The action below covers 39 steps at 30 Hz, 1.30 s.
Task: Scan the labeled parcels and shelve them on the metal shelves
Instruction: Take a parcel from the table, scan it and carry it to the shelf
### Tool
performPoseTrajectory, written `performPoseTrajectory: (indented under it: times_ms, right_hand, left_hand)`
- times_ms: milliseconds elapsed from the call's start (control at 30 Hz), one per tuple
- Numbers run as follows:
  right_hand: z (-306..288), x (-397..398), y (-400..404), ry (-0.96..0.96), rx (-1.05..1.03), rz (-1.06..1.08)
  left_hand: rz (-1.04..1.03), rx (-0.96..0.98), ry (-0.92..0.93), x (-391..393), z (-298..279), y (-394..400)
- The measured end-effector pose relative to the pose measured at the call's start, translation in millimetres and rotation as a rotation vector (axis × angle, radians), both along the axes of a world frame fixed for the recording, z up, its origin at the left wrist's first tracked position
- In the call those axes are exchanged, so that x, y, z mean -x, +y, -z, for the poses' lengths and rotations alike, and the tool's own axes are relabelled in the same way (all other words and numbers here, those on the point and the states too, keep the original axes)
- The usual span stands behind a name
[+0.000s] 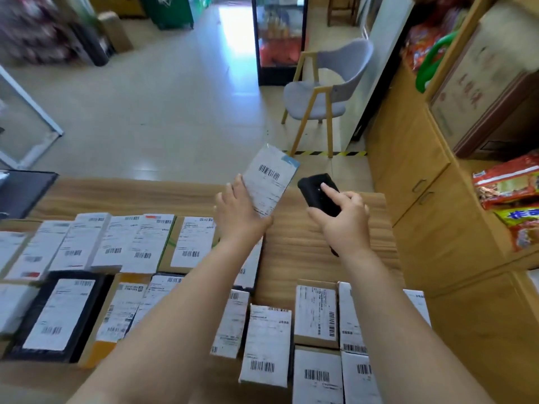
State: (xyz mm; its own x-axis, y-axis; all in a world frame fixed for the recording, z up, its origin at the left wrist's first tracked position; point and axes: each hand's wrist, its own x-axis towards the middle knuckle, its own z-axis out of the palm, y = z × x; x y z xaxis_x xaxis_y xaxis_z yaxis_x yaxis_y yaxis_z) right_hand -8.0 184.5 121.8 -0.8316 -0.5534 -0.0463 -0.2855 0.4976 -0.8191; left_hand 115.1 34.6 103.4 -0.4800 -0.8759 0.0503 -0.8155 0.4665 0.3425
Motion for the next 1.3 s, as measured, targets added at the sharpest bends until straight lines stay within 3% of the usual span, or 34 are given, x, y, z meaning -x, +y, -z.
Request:
performPoseTrajectory:
  times_ms: [100, 267, 467, 667, 900, 1300]
  right_hand:
    - [-20.7, -22.1, -23.2, -0.151, -0.01, -0.068]
    - [-53.8, -57.0, -57.6, -0.609, 0.062, -0.189]
    - [-64.9, -86.7, -88.2, -0.917, -0.11, -0.188]
    - [-55.5, -103.4, -104.8, -1.016, -0.135, -0.192]
    - [-50.8, -134.7, -123.5, -0.958, -0.204, -0.249]
    - [-52.3, -201.1, -132.4, -0.912, -0.257, -0.505]
  left_hand:
    - [0.032, 0.151, -0.164, -23.5, -22.0, -38.8]
    - [0.14, 0.383, -0.377, -68.2, -34.4, -80.5]
    - [0.193, 0.541, -0.509, -106.3, -32.6, -114.8]
    - [0.19, 0.529, -0.658, -137.3, -27.1, -136.9]
    - [0.118, 0.401, -0.621, -172.0, -20.5, -153.2]
    - [-0.225, 0.321, -0.623, -285.1, -34.2, -106.2]
